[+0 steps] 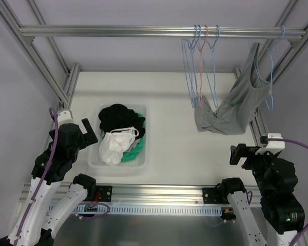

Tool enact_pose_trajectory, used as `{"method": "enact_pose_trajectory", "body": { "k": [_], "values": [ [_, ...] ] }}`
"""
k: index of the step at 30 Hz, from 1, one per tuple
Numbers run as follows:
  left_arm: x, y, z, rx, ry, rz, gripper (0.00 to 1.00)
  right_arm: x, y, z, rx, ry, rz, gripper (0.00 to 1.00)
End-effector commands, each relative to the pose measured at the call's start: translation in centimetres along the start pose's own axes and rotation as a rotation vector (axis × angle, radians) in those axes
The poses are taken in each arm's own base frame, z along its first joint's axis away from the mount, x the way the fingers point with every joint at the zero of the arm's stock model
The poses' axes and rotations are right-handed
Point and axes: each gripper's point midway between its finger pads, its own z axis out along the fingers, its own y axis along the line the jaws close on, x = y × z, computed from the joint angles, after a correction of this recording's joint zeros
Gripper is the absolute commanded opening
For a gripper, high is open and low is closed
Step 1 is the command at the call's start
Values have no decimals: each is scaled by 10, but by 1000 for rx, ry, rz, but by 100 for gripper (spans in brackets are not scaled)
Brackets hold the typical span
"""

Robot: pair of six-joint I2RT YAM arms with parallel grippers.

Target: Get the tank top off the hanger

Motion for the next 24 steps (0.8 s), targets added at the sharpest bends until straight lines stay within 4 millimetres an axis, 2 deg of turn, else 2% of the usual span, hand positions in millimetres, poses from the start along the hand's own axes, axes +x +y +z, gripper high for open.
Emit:
{"method": "enact_pose_trajectory", "body": {
  "k": [1,9,15,24],
  "values": [
    [-19,-4,0,21,-82,-33,99,-19,3,7,-12,-60,0,99],
    [-19,6,-9,26,-141,-79,99,-30,-1,20,23,-68,-1,99],
    [-16,3,-5,26,-118,-63,99,-35,6,28,-4,-74,20,99],
    [-13,0,-3,34,-102,-52,99,-37,6,36,7,-78,37,99]
  ]
}}
